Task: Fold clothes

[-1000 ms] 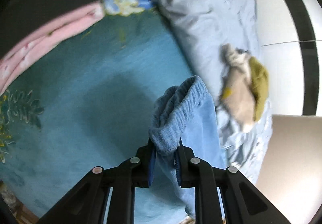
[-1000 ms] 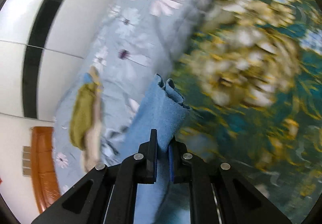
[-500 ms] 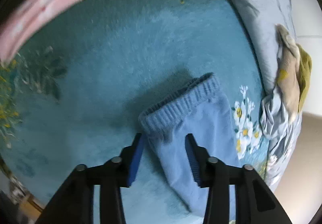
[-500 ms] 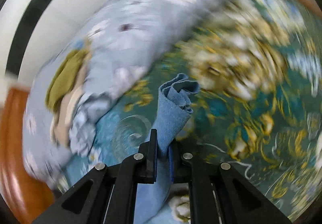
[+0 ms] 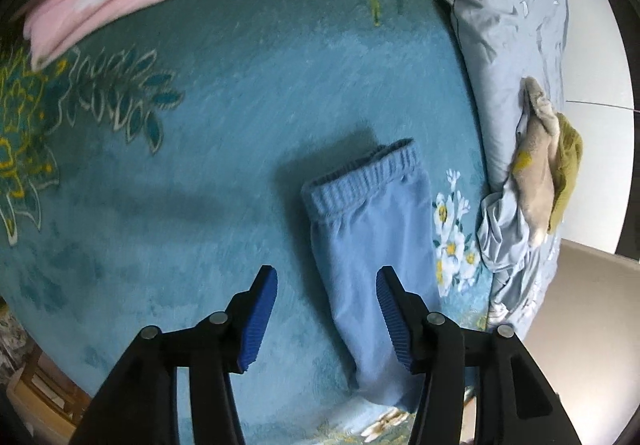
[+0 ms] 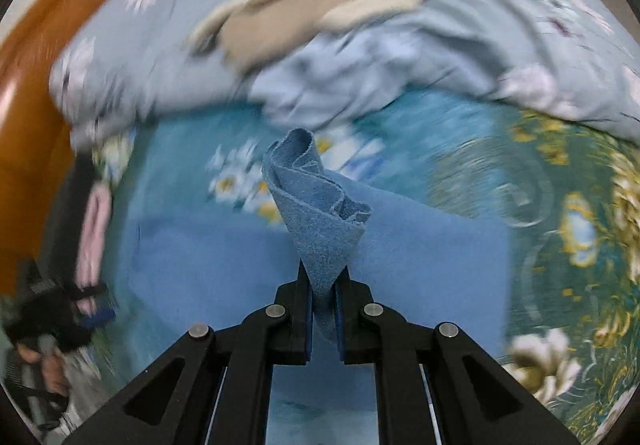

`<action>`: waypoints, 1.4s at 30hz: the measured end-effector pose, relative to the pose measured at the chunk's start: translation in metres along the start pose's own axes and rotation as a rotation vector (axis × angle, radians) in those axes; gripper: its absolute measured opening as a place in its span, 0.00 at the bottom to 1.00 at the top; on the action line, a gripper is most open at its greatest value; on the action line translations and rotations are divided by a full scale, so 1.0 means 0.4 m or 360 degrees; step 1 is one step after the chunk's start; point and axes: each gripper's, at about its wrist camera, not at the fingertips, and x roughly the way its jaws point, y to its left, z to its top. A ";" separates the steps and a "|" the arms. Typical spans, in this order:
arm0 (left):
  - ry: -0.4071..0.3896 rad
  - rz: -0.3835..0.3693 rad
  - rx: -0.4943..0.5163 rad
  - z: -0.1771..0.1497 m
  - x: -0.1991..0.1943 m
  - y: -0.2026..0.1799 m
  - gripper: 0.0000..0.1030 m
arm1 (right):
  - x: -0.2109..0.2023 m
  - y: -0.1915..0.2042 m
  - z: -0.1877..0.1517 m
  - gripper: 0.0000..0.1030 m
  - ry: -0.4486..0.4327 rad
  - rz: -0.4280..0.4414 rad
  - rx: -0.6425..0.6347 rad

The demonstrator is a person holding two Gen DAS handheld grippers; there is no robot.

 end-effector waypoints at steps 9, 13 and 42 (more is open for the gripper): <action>0.0046 -0.0045 -0.0062 -0.014 0.022 0.038 0.59 | 0.133 0.109 -0.092 0.13 0.0215 -0.0106 -0.0178; 0.0061 -0.0063 -0.0064 -0.018 0.011 0.047 0.60 | 0.144 0.119 -0.119 0.27 0.0307 -0.0014 -0.0221; 0.0664 -0.0006 0.0461 -0.286 0.352 -0.287 0.35 | -0.024 -0.270 -0.183 0.42 0.0112 0.0010 0.0590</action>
